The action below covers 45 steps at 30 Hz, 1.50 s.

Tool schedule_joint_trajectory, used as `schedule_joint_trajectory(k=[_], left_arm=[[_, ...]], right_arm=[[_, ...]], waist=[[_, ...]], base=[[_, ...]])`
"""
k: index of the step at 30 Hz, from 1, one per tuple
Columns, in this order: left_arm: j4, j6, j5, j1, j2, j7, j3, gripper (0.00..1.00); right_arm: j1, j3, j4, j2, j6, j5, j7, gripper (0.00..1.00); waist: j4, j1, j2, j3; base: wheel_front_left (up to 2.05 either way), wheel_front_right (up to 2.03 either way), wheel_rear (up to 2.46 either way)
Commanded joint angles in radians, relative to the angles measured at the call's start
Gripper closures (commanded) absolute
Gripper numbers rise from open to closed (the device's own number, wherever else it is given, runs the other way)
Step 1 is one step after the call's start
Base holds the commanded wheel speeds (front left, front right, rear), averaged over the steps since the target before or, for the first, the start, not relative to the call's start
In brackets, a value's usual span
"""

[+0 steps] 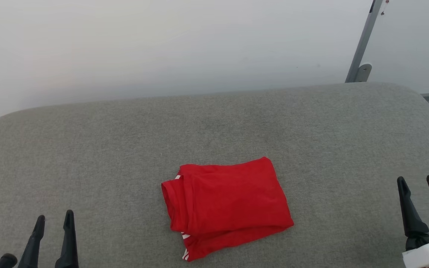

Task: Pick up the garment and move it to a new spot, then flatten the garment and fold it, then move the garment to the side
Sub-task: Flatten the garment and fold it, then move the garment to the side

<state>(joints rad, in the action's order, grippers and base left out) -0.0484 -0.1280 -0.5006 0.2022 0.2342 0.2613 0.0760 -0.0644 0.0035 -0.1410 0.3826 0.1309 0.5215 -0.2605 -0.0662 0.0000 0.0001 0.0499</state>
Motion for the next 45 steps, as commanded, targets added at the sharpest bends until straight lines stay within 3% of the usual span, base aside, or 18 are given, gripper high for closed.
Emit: schedule_joint_trajectory(k=[1, 13, 30, 34, 45], left_arm=[[-0.004, -0.003, 0.007, -0.014, 0.004, 0.005, -0.008, 0.00], [-0.032, -0.003, 0.008, -0.057, 0.016, 0.005, -0.043, 0.00], [-0.020, -0.003, 0.018, -0.089, 0.013, 0.005, -0.065, 0.00], [-0.011, -0.003, 0.011, -0.096, 0.017, 0.005, -0.068, 0.00], [-0.001, -0.003, 0.004, -0.147, 0.023, 0.005, -0.114, 0.00]], right_arm=[[-0.007, -0.005, 0.011, -0.009, 0.000, -0.011, -0.005, 0.00], [0.004, 0.011, 0.028, -0.043, 0.000, -0.047, -0.005, 0.00], [0.077, 0.107, -0.024, -0.028, 0.000, -0.004, -0.005, 0.00], [0.153, 0.179, -0.078, -0.007, 0.000, 0.082, 0.081, 0.00], [0.365, 0.398, -0.161, 0.126, 0.000, 0.277, 0.464, 0.00]], waist=[[0.005, 0.0000, -0.0001, -0.003], [0.027, 0.0000, -0.0001, -0.012], [0.084, 0.0000, -0.0001, -0.023], [0.104, 0.0000, -0.0001, -0.036], [0.193, 0.0000, -0.0001, -0.131]], base=[[0.00, 0.00, 0.00], [0.00, 0.00, 0.00], [0.00, 0.00, 0.00], [0.00, 0.00, 0.00], [0.00, 0.00, 0.00]])
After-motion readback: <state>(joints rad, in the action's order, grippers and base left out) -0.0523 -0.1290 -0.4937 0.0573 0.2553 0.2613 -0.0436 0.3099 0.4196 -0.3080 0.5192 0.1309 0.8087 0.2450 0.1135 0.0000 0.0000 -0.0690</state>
